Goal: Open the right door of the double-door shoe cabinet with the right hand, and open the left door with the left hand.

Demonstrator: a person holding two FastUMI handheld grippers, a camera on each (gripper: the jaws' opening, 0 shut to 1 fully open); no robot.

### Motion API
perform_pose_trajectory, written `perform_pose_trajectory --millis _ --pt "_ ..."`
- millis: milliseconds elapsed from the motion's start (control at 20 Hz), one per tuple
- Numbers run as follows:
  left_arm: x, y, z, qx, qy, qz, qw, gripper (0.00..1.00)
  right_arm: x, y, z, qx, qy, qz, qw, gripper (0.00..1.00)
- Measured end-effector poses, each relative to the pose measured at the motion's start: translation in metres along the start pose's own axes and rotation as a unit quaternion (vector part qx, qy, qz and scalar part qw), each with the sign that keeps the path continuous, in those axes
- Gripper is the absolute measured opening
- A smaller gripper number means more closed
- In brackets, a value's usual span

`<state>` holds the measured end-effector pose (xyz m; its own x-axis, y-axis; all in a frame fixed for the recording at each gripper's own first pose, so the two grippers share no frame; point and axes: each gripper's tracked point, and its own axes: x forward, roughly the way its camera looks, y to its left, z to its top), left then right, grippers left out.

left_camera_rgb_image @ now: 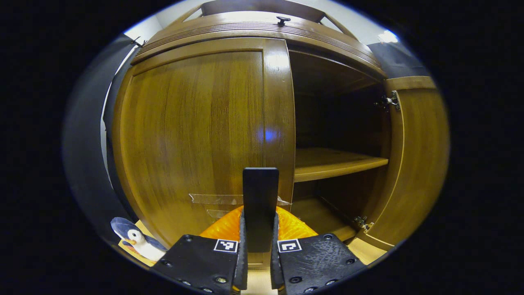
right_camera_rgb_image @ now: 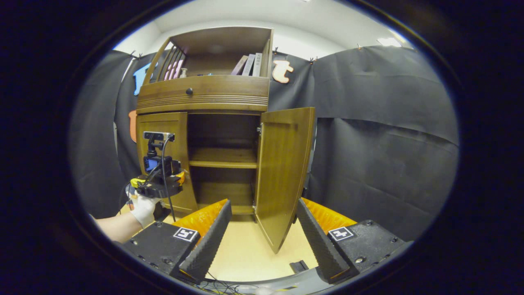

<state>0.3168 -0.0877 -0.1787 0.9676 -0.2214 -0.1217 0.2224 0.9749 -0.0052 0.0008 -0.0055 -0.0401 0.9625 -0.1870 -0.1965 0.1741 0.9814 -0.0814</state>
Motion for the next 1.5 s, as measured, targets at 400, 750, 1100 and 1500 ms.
perform_pose_trajectory --millis 400,750,1100,1500 --pt "-0.057 0.008 -0.006 -0.003 0.0 -0.017 1.0 0.2 -0.018 0.015 -0.006 -0.002 -0.01 0.033 0.999 1.0" --pt "-0.114 0.032 -0.012 0.001 0.006 -0.002 1.0 0.2 -0.029 0.021 -0.015 0.002 -0.007 0.058 0.998 1.0" --pt "-0.161 0.067 -0.019 0.003 0.01 0.03 1.0 0.2 -0.035 0.038 -0.026 0.001 0.004 0.09 0.996 1.0" --pt "-0.197 0.109 -0.019 0.002 0.008 0.067 0.998 0.2 -0.041 0.055 -0.027 -0.001 -0.002 0.12 0.993 1.0"
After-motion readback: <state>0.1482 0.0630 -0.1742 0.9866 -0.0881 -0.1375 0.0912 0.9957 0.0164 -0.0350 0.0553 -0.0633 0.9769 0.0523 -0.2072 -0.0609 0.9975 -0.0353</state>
